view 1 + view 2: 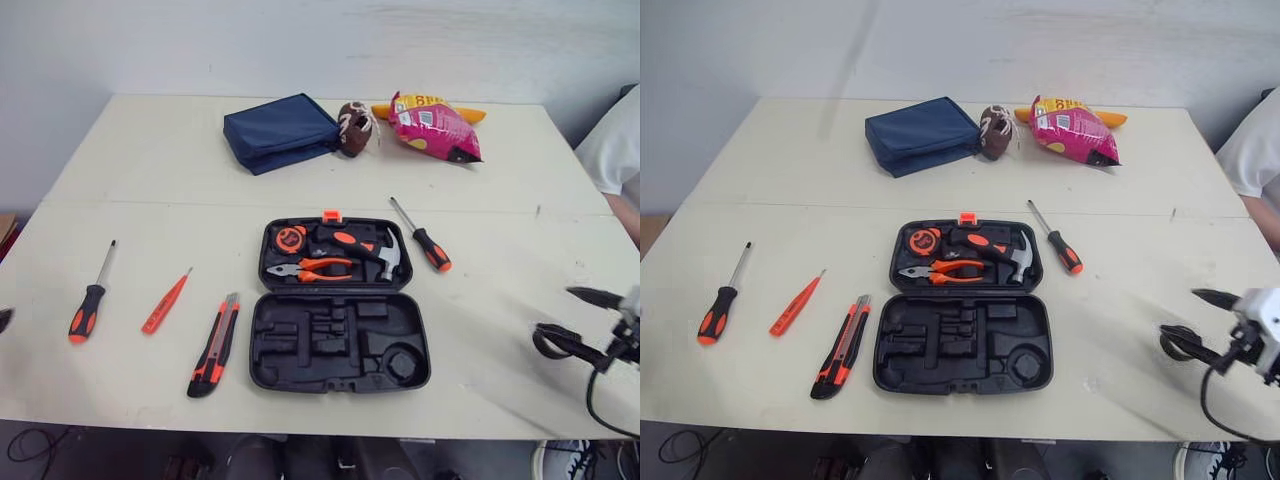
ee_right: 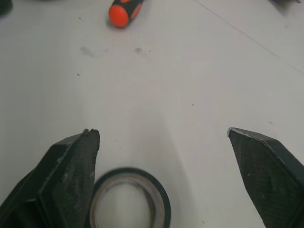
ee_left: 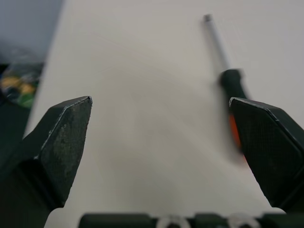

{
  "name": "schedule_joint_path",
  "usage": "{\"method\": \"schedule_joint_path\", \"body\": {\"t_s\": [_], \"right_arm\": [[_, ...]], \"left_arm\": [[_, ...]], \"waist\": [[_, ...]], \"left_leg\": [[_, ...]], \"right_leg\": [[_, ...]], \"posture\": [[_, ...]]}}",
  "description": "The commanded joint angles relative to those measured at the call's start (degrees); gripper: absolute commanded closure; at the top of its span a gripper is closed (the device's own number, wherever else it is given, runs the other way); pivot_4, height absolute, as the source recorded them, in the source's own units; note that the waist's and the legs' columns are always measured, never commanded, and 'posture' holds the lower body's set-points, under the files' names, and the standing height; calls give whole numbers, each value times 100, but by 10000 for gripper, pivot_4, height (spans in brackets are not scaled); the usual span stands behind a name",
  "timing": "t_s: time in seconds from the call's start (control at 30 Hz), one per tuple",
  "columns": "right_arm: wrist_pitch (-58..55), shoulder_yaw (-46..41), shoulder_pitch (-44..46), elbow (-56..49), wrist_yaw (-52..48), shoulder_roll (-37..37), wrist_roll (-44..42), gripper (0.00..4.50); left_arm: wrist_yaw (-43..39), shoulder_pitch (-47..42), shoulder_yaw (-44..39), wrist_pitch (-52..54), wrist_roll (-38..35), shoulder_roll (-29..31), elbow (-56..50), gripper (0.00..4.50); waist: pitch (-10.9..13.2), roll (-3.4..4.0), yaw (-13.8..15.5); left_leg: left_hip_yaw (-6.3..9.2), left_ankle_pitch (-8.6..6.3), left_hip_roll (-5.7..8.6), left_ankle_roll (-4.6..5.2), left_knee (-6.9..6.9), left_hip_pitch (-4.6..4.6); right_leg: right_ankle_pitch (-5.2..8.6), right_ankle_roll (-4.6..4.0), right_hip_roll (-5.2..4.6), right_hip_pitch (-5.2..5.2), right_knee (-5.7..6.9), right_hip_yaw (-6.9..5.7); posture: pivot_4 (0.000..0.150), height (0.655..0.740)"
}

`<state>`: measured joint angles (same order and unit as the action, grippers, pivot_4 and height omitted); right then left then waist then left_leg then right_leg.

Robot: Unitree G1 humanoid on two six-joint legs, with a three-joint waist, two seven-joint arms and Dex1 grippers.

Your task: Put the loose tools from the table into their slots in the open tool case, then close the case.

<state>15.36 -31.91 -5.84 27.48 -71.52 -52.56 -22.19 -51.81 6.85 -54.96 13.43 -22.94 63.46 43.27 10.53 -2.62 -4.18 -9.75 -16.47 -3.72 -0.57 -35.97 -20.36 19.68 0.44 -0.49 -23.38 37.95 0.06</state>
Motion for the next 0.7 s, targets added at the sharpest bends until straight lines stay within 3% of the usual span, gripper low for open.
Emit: {"method": "schedule_joint_path", "body": {"t_s": [0.03, 0.13, 0.23, 0.33, 0.53, 0.7], "right_arm": [[451, -554, -364, 328, 166, -129, -21, 0], [557, -579, -317, 622, 391, -219, 80, 0], [349, -378, -193, 202, 281, -85, -115, 0], [44, 62, 266, -510, 88, 129, -442, 0], [-504, 984, 1364, -1592, 90, 617, -713, 0], [-1462, 1469, 1589, -2727, -261, 1049, -1708, 0]], "left_arm": [[221, 45, -256, -763, 79, 406, 1000, 273], [152, 311, 42, -1222, 297, 493, 1418, 273], [-37, 442, 180, -1399, 279, 479, 1578, 273], [-504, 648, 234, -1240, 34, 153, 828, 273], [42, 885, 282, 128, -379, -572, -1601, 273], [1380, 1007, 565, 1974, -217, -871, -3628, 273]], "waist": [[-8, -11, 6], [-10, -7, -46], [-17, -20, -104], [-21, -25, -210], [-16, -16, -192], [-16, -17, -49]], "left_leg": [[1, -3, 1, -1, 1, 0], [-3, -28, 4, -28, 1, 4], [-4, -25, 0, -31, 3, 5], [-4, -18, -7, -41, 15, 16], [9, -3, -6, -46, 20, 9], [18, 14, -6, -18, 20, -1]], "right_leg": [[0, 0, -3, 0, -1, -1], [-1, 0, -14, 3, -3, -1], [-4, -6, -12, -1, 1, -5], [-6, -16, -5, 6, 5, -7], [-4, -19, -5, -2, 25, -21], [0, -14, -3, -8, 23, -24]], "posture": [[1500, 7400], [1500, 7400], [1500, 7400], [1500, 7400], [1500, 7400], [1500, 7400]]}}
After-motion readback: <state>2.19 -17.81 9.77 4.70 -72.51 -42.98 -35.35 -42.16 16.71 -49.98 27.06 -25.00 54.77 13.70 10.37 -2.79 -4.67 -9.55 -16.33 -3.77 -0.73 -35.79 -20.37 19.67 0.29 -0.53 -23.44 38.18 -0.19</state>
